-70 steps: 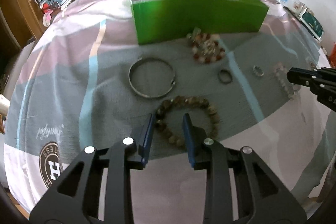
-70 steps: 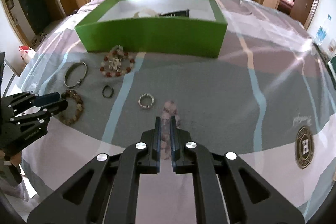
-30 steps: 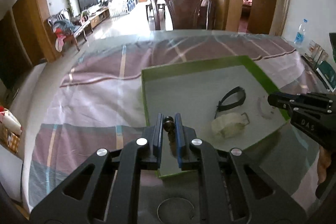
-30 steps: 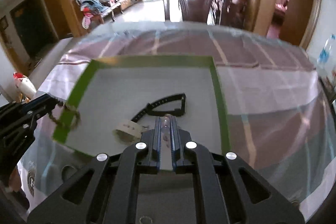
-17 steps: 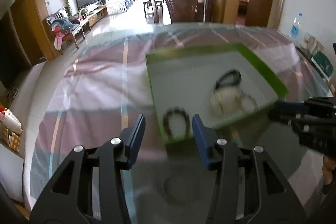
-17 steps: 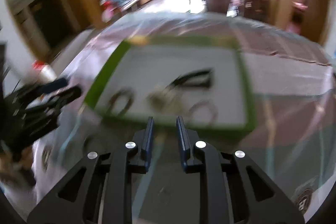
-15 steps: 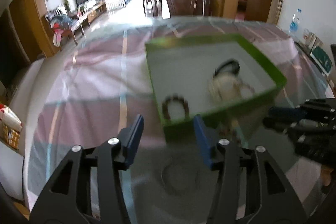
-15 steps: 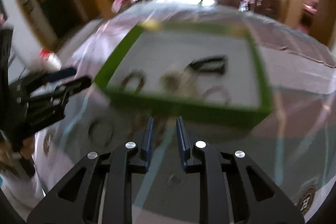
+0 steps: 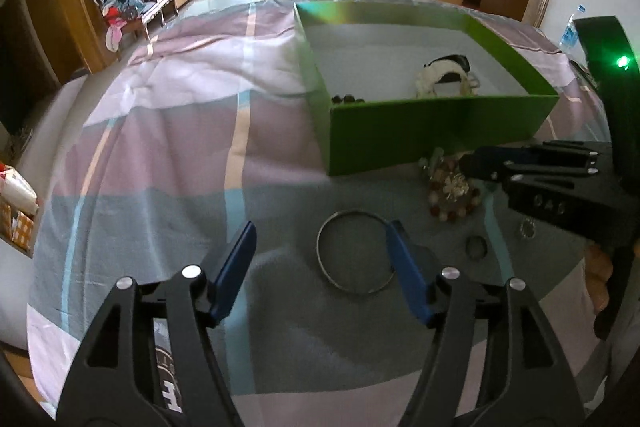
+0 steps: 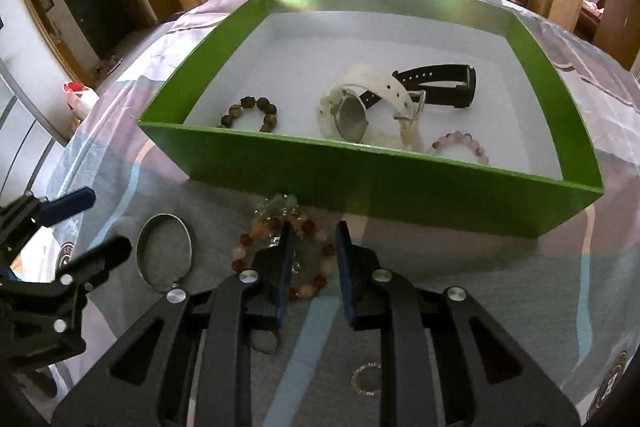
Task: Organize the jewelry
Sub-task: 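Grasp the chunky silver ring with the right tool while the left tool moves to the silver bangle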
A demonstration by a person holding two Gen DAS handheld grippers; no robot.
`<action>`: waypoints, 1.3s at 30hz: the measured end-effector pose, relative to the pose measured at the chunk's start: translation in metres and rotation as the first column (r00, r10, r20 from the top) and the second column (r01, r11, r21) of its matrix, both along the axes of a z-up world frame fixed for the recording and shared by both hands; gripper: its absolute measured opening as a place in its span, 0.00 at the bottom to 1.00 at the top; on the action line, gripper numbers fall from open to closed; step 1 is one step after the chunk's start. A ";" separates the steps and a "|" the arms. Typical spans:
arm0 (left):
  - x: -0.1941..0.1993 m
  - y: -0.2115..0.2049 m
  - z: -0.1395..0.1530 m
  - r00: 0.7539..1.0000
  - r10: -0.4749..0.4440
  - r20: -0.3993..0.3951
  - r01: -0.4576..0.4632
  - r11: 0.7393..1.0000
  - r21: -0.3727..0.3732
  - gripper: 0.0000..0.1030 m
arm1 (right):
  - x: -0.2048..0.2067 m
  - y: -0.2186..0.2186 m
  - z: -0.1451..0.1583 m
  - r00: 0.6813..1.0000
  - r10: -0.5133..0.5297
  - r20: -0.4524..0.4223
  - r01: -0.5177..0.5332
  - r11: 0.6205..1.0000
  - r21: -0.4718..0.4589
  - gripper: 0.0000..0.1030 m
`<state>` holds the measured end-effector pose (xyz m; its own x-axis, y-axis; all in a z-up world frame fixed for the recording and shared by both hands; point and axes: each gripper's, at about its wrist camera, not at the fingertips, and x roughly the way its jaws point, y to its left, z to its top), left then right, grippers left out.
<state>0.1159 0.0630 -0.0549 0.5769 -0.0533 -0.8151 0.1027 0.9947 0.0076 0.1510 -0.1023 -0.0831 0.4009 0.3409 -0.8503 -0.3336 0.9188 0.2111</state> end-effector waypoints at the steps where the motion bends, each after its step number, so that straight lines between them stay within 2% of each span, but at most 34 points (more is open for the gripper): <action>1: 0.000 0.001 -0.003 1.000 0.004 -0.009 -0.004 1.000 -0.005 0.65 | -0.001 -0.002 0.000 0.999 0.012 -0.035 -0.011 1.000 0.018 0.21; 3: -0.002 0.002 -0.007 1.000 0.005 -0.020 -0.005 1.000 -0.012 0.65 | -0.007 -0.004 0.000 0.996 0.052 -0.075 -0.048 0.998 0.051 0.21; 7: -0.004 0.003 -0.014 0.999 0.009 -0.035 -0.009 1.000 -0.020 0.66 | -0.021 -0.002 0.008 0.996 0.085 -0.017 -0.084 0.996 0.039 0.21; 11: -0.001 -0.003 -0.022 0.999 0.004 -0.053 -0.004 1.000 -0.001 0.66 | -0.021 0.010 0.008 0.994 0.108 -0.008 -0.108 0.994 0.022 0.21; 14: 0.000 -0.008 -0.028 0.998 -0.008 -0.066 0.009 1.000 0.005 0.66 | -0.015 0.021 -0.003 0.993 0.114 -0.016 -0.114 0.993 -0.006 0.21; 18: 0.000 -0.008 -0.032 0.997 -0.011 -0.076 0.011 1.000 0.004 0.64 | -0.013 0.015 -0.007 0.996 0.086 -0.028 -0.086 0.996 -0.009 0.14; 19: 0.000 -0.008 -0.032 0.997 -0.012 -0.078 0.012 1.000 0.000 0.59 | -0.015 0.012 -0.004 0.996 0.081 -0.030 -0.081 0.997 -0.006 0.14; 21: 0.001 -0.009 -0.033 0.997 -0.013 -0.082 0.013 1.000 -0.004 0.56 | -0.019 0.005 0.003 0.998 0.068 -0.014 -0.068 0.998 -0.001 0.14; 27: 0.008 -0.004 -0.029 0.998 -0.014 -0.068 0.012 0.999 -0.038 0.55 | -0.041 -0.026 0.018 0.999 0.021 0.034 -0.020 1.000 -0.010 0.14; 29: 0.014 -0.001 -0.029 0.998 -0.003 -0.069 0.001 1.000 -0.026 0.47 | -0.049 -0.039 0.019 0.999 -0.001 0.036 0.001 1.000 -0.015 0.14; 31: 0.017 0.000 -0.033 0.996 0.002 -0.084 -0.002 1.000 -0.003 0.28 | -0.054 -0.047 0.016 0.999 -0.026 0.031 0.026 0.999 -0.018 0.14; 33: 0.015 -0.005 -0.034 0.997 -0.008 -0.079 0.010 1.000 0.024 0.24 | -0.060 -0.059 0.013 0.998 -0.056 0.030 0.056 0.998 -0.021 0.14; 36: 0.007 -0.013 -0.032 0.995 -0.053 -0.085 0.054 0.998 0.011 0.18 | -0.065 -0.072 0.008 0.995 -0.099 0.014 0.099 0.995 -0.006 0.14; 39: -0.010 -0.027 -0.027 0.985 -0.148 -0.091 0.144 0.988 -0.050 0.18 | -0.069 -0.080 0.003 0.992 -0.126 0.000 0.126 0.992 0.009 0.14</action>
